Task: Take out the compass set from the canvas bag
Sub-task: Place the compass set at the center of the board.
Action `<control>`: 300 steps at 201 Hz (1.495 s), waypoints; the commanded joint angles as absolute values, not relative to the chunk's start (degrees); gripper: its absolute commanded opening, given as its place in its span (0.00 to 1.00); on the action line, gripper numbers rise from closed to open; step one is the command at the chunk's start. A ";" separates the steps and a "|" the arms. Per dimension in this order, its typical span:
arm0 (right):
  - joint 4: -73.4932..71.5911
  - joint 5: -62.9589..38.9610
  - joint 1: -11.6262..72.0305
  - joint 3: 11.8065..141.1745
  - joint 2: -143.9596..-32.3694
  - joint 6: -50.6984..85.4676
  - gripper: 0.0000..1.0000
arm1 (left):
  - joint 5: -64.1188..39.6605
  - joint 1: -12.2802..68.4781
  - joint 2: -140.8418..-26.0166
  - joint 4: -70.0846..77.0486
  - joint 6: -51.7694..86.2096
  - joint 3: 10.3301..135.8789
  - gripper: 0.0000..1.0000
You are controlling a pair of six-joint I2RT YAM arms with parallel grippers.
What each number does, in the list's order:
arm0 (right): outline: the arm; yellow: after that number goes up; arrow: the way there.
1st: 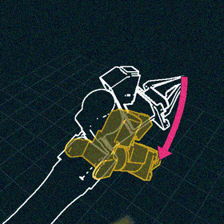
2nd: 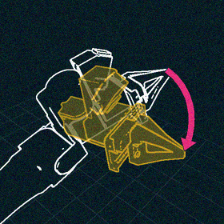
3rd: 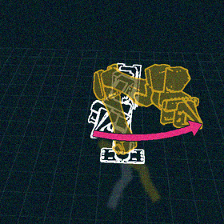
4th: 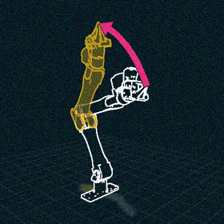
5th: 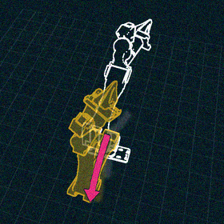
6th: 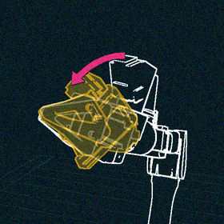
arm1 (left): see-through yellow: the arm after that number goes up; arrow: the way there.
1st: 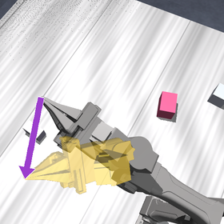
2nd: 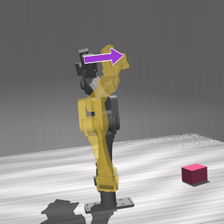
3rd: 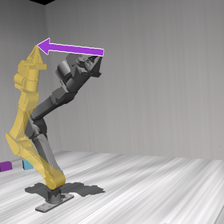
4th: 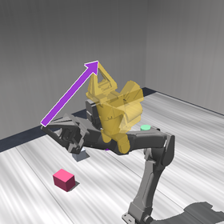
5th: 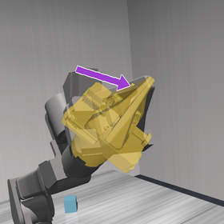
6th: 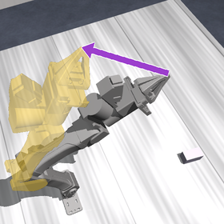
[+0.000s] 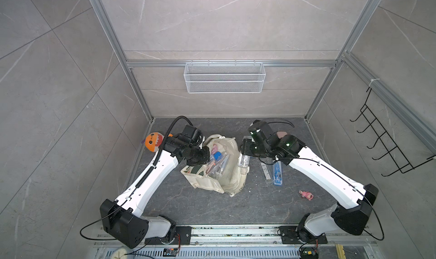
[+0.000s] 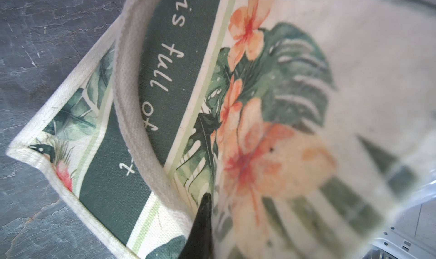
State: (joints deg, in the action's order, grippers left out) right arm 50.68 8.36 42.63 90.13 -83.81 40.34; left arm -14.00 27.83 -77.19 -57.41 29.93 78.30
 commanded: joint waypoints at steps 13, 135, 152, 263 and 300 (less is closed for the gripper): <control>57.20 4.64 39.70 86.23 -84.07 28.26 0.35 | -12.84 26.86 -76.47 -59.89 28.44 80.31 0.00; 45.60 -1.60 33.12 69.39 -100.08 25.67 0.34 | -12.90 25.84 -75.28 -61.75 28.30 80.97 0.00; 45.20 -1.19 32.08 70.20 -103.52 25.71 0.34 | -13.05 25.85 -75.18 -61.86 28.11 81.19 0.00; 47.45 1.40 25.63 73.48 -110.13 25.58 0.34 | -13.18 25.83 -74.36 -61.78 28.29 80.33 0.00; 47.92 2.07 25.06 73.34 -110.00 25.75 0.37 | -13.54 25.84 -74.71 -61.52 28.23 80.35 0.00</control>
